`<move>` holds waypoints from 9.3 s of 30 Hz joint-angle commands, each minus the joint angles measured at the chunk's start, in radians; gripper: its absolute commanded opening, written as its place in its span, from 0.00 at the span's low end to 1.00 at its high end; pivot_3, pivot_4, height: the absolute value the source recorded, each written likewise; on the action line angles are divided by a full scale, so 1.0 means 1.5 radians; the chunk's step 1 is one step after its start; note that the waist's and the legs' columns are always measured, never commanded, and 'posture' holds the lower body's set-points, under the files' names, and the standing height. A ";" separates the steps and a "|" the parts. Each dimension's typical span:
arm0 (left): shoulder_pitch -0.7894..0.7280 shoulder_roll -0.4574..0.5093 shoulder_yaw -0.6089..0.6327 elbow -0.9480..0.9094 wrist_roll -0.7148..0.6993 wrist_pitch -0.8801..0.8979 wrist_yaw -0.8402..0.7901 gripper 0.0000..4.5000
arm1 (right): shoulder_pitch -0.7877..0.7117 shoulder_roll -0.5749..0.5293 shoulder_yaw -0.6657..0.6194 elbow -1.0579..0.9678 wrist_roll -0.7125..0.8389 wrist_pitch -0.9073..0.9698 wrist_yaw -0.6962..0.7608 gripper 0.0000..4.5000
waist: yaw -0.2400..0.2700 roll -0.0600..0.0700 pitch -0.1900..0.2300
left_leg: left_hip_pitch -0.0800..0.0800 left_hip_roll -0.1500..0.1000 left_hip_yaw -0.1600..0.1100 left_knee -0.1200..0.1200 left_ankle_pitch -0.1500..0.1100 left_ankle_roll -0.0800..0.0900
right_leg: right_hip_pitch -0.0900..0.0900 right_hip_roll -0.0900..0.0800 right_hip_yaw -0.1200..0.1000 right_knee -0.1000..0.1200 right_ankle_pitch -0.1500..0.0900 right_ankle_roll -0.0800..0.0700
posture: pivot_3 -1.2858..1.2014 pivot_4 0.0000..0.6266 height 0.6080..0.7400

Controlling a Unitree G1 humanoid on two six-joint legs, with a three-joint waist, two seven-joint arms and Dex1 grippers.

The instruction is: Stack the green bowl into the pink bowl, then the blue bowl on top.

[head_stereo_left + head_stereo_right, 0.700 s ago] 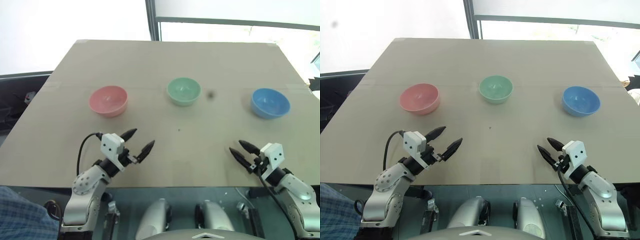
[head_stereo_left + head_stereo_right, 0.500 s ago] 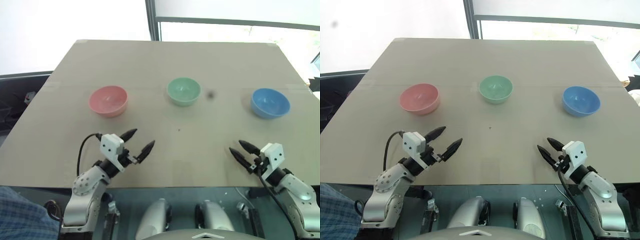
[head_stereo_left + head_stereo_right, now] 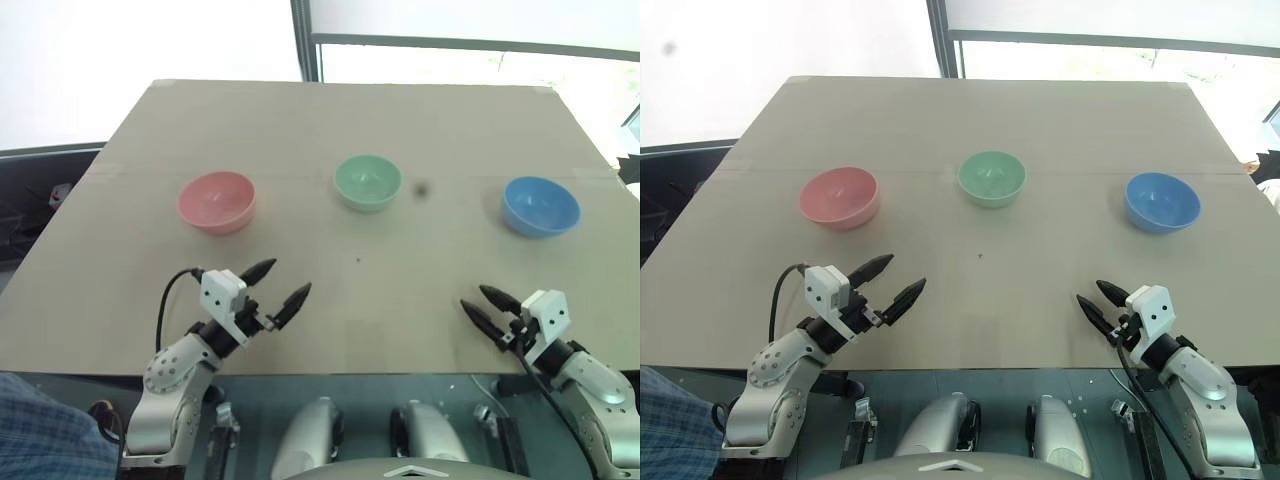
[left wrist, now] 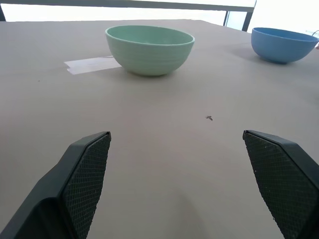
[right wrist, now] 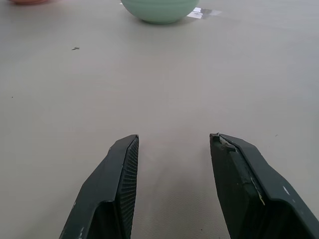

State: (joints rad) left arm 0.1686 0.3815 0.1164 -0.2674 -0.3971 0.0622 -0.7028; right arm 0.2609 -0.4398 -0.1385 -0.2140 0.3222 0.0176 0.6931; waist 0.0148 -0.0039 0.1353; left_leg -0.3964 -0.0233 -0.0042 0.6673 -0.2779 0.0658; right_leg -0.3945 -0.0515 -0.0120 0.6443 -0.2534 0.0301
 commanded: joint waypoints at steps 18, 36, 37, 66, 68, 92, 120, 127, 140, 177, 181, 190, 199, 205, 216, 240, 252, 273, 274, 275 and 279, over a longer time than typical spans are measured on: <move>-0.017 0.028 -0.002 -0.046 -0.002 0.077 0.033 1.00 | -0.012 -0.012 -0.021 -0.021 0.027 -0.016 0.012 0.99 | 0.000 0.000 0.000 | 0.000 0.000 0.000 0.000 0.000 0.000 | 0.000 0.000 0.000 0.000 0.000 0.000 | 0.52 0.24 1.00; -0.166 0.139 0.007 -0.086 0.077 0.262 0.137 1.00 | -0.088 -0.108 -0.040 -0.233 0.302 0.169 0.089 0.99 | 0.001 -0.001 -0.001 | 0.000 0.000 0.000 0.001 0.000 0.000 | 0.000 0.000 0.000 0.000 0.000 0.000 | 0.52 0.24 1.00; -0.174 0.152 0.004 -0.085 0.090 0.265 0.136 1.00 | -0.092 -0.109 -0.039 -0.233 0.302 0.173 0.088 0.99 | 0.001 0.000 -0.001 | 0.000 0.000 0.000 0.001 0.000 0.000 | 0.000 0.000 0.000 0.000 0.000 0.000 | 0.52 0.24 1.00; -0.378 0.240 -0.102 0.238 0.287 0.184 0.089 0.88 | -0.078 -0.101 -0.043 -0.321 0.294 0.206 0.021 1.00 | 0.002 -0.001 -0.001 | -0.001 0.000 0.000 0.000 0.000 0.000 | 0.000 0.000 0.000 0.000 0.000 0.000 | 0.52 0.24 1.00; -0.391 0.239 -0.107 0.260 0.288 0.168 0.077 0.74 | -0.069 -0.103 -0.048 -0.329 0.295 0.206 0.014 1.00 | 0.001 -0.001 -0.001 | -0.001 0.000 0.000 0.000 0.000 0.000 | 0.000 0.000 0.000 0.000 0.000 0.000 | 0.52 0.24 1.00; -0.427 0.243 -0.164 0.150 0.141 0.045 -0.274 0.01 | -0.078 -0.121 -0.076 -0.310 0.305 0.213 0.018 1.00 | -0.002 -0.002 -0.001 | -0.002 0.000 0.000 0.001 0.001 -0.001 | 0.000 0.000 0.000 0.000 0.000 0.000 | 0.52 0.24 1.00; -0.461 0.206 -0.237 0.198 0.168 -0.219 -0.388 0.99 | -0.044 -0.099 -0.070 -0.321 0.275 0.195 0.017 1.00 | 0.000 -0.002 -0.001 | -0.001 0.000 0.000 0.003 0.000 0.001 | 0.001 0.002 -0.001 0.002 0.000 0.001 | 0.52 0.24 1.00; -0.487 0.187 -0.210 0.208 0.136 -0.196 -0.364 0.99 | -0.044 -0.100 -0.073 -0.315 0.275 0.191 0.021 1.00 | 0.001 -0.002 -0.001 | 0.000 0.000 0.000 0.004 0.000 0.001 | 0.001 0.003 -0.001 0.003 0.000 0.001 | 0.52 0.24 1.00; -0.691 0.131 -0.211 0.541 0.275 -0.291 -0.236 0.99 | -0.066 -0.097 -0.063 -0.290 0.262 0.184 0.032 1.00 | 0.000 -0.002 0.000 | 0.001 0.000 0.000 0.007 0.000 0.001 | 0.002 0.005 -0.001 0.007 0.000 0.001 | 0.52 0.24 1.00; -0.980 -0.079 -0.337 1.059 0.570 -0.338 -0.028 0.99 | -0.082 -0.106 -0.089 -0.282 0.262 0.174 0.036 1.00 | 0.000 -0.007 0.002 | -0.002 -0.001 0.001 0.011 -0.002 0.004 | 0.002 0.004 -0.001 0.008 -0.001 0.002 | 0.52 0.24 1.00; -0.981 -0.085 -0.338 1.062 0.575 -0.330 -0.022 0.99 | -0.080 -0.106 -0.092 -0.284 0.261 0.175 0.036 1.00 | 0.000 -0.007 0.002 | -0.002 -0.001 0.001 0.011 -0.002 0.004 | 0.002 0.004 -0.001 0.008 -0.001 0.002 | 0.52 0.24 1.00; -0.982 -0.097 -0.338 1.066 0.584 -0.325 -0.019 0.42 | -0.079 -0.109 -0.109 -0.278 0.249 0.188 0.005 1.00 | 0.000 -0.007 0.002 | -0.002 -0.001 0.001 0.011 -0.002 0.004 | 0.002 0.004 -0.001 0.008 -0.001 0.002 | 0.52 0.24 1.00; -0.980 -0.103 -0.338 1.067 0.588 -0.330 -0.021 0.02 | -0.064 -0.120 -0.118 -0.281 0.245 0.202 -0.006 1.00 | 0.000 -0.007 0.002 | -0.002 -0.001 0.001 0.011 -0.002 0.004 | 0.002 0.004 -0.001 0.008 -0.001 0.002 | 0.52 0.24 1.00; -0.980 -0.104 -0.339 1.067 0.592 -0.334 -0.023 0.02 | -0.060 -0.121 -0.118 -0.282 0.243 0.201 -0.006 1.00 | 0.000 -0.007 0.002 | -0.002 -0.001 0.001 0.011 -0.002 0.004 | 0.002 0.004 -0.001 0.008 -0.001 0.002 | 0.52 0.24 1.00; -1.012 -0.088 -0.302 1.053 0.553 -0.363 -0.035 0.02 | -0.051 -0.116 -0.115 -0.283 0.234 0.193 -0.003 1.00 | 0.000 -0.007 0.002 | -0.002 -0.001 0.001 0.011 -0.002 0.004 | 0.002 0.004 -0.001 0.008 -0.001 0.002 | 0.52 0.24 1.00; -0.834 0.329 -0.452 0.338 -0.038 -0.140 -0.608 0.02 | -0.030 -0.109 -0.123 -0.300 0.238 0.172 0.006 1.00 | -0.005 -0.006 0.003 | -0.001 0.000 0.001 0.011 -0.001 0.003 | 0.001 0.003 0.001 0.009 -0.001 0.002 | 0.52 0.24 1.00; -0.804 0.411 -0.537 0.253 -0.076 -0.125 -0.608 0.23 | -0.033 -0.112 -0.123 -0.300 0.236 0.176 0.004 1.00 | -0.002 -0.006 0.003 | 0.000 0.000 0.001 0.012 -0.001 0.003 | 0.002 0.005 0.001 0.010 -0.001 0.002 | 0.52 0.24 1.00; -0.665 0.323 -0.215 0.308 -0.178 0.160 -0.488 0.80 | -0.055 -0.132 -0.101 -0.238 0.157 0.188 -0.014 1.00 | -0.005 -0.006 0.003 | 0.000 0.001 0.002 0.012 -0.001 0.003 | 0.002 0.005 0.001 0.010 -0.001 0.002 | 0.52 0.24 1.00; -0.648 0.316 -0.189 0.301 -0.185 0.173 -0.468 0.80 | -0.065 -0.136 -0.100 -0.224 0.142 0.186 -0.017 1.00 | -0.004 -0.006 0.003 | 0.000 0.001 0.002 0.012 -0.001 0.003 | 0.002 0.005 0.001 0.010 -0.001 0.002 | 0.52 0.24 1.00; -0.630 0.311 -0.162 0.291 -0.197 0.191 -0.447 0.80 | -0.077 -0.141 -0.099 -0.210 0.130 0.188 -0.020 1.00 | -0.003 -0.006 0.003 | 0.000 0.001 0.001 0.012 -0.001 0.003 | 0.002 0.005 0.001 0.010 -0.001 0.002 | 0.52 0.24 1.00; -0.555 0.300 -0.072 0.226 -0.237 0.244 -0.387 0.80 | -0.135 -0.172 -0.083 -0.135 0.063 0.190 -0.031 1.00 | -0.002 -0.006 0.003 | 0.000 0.001 0.001 0.012 -0.001 0.003 | 0.002 0.004 0.001 0.010 -0.001 0.002 | 0.52 0.24 1.00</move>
State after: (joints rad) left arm -0.6724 0.8317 -0.0612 0.1364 -0.7150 0.4056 -1.3170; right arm 0.0775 -0.6778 -0.2555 -0.4382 0.4541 0.3099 0.6547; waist 0.0115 -0.0126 0.1397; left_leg -0.3961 -0.0224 -0.0019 0.6852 -0.2790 0.0691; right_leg -0.3921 -0.0459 -0.0102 0.6586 -0.2548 0.0332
